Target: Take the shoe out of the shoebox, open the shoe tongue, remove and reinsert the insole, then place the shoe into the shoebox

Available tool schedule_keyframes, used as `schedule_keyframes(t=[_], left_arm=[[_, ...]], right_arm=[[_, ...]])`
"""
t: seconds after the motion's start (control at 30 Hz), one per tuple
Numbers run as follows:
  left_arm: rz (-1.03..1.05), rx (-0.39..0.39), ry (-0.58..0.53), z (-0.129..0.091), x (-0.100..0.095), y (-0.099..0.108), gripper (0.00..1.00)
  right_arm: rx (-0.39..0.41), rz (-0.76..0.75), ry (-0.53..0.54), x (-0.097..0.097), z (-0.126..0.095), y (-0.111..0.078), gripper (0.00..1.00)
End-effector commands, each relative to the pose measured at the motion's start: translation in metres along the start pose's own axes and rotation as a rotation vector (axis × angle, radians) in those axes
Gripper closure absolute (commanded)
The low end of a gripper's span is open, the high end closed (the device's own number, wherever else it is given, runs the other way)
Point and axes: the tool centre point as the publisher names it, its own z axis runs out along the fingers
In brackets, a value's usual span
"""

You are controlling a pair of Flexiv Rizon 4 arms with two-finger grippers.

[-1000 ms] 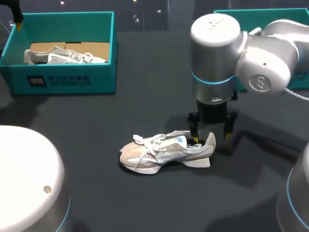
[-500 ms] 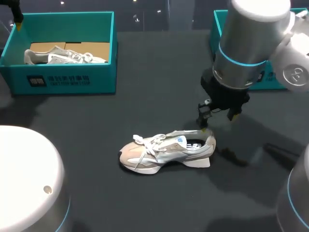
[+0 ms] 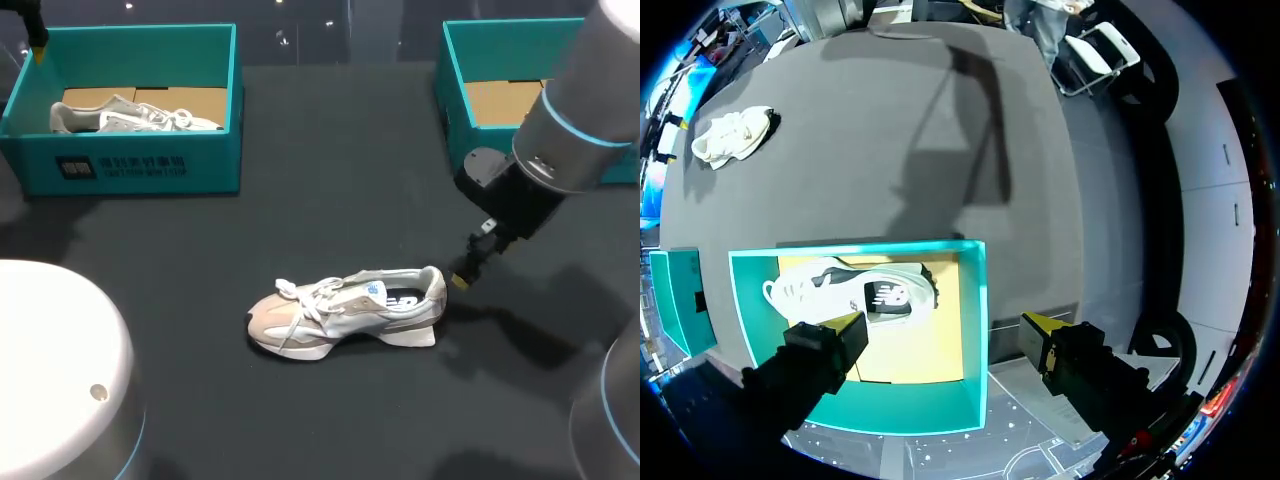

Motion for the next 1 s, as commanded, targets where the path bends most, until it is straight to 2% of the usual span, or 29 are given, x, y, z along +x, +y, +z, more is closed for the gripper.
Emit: schedule_keyframes(t=[0.03, 0.37, 0.43, 0.67, 0.9, 0.93, 1.0], left_arm=[[0.001, -0.004, 0.002, 0.0, 0.0, -0.002, 0.0], [0.001, -0.004, 0.002, 0.0, 0.0, -0.002, 0.0], [0.001, -0.004, 0.002, 0.0, 0.0, -0.002, 0.0], [0.001, -0.004, 0.002, 0.0, 0.0, -0.002, 0.0], [0.001, -0.004, 0.002, 0.0, 0.0, -0.002, 0.0], [0.001, -0.004, 0.002, 0.0, 0.0, -0.002, 0.0], [0.001, -0.004, 0.002, 0.0, 0.0, -0.002, 0.0]], right_arm=[[-0.527, -0.263, 0.248, -0.005, 0.0, -0.018, 0.0], [-0.527, -0.263, 0.248, -0.005, 0.0, -0.018, 0.0], [-0.594, -0.278, 0.257, -0.012, 0.005, -0.024, 0.0], [-0.704, -0.36, 0.301, -0.025, 0.021, -0.037, 0.0], [-0.702, -0.417, 0.336, -0.029, 0.04, -0.037, 0.0], [-0.673, -0.426, 0.348, -0.029, 0.042, -0.038, 0.0], [-0.673, -0.426, 0.348, -0.029, 0.042, -0.038, 0.0]])
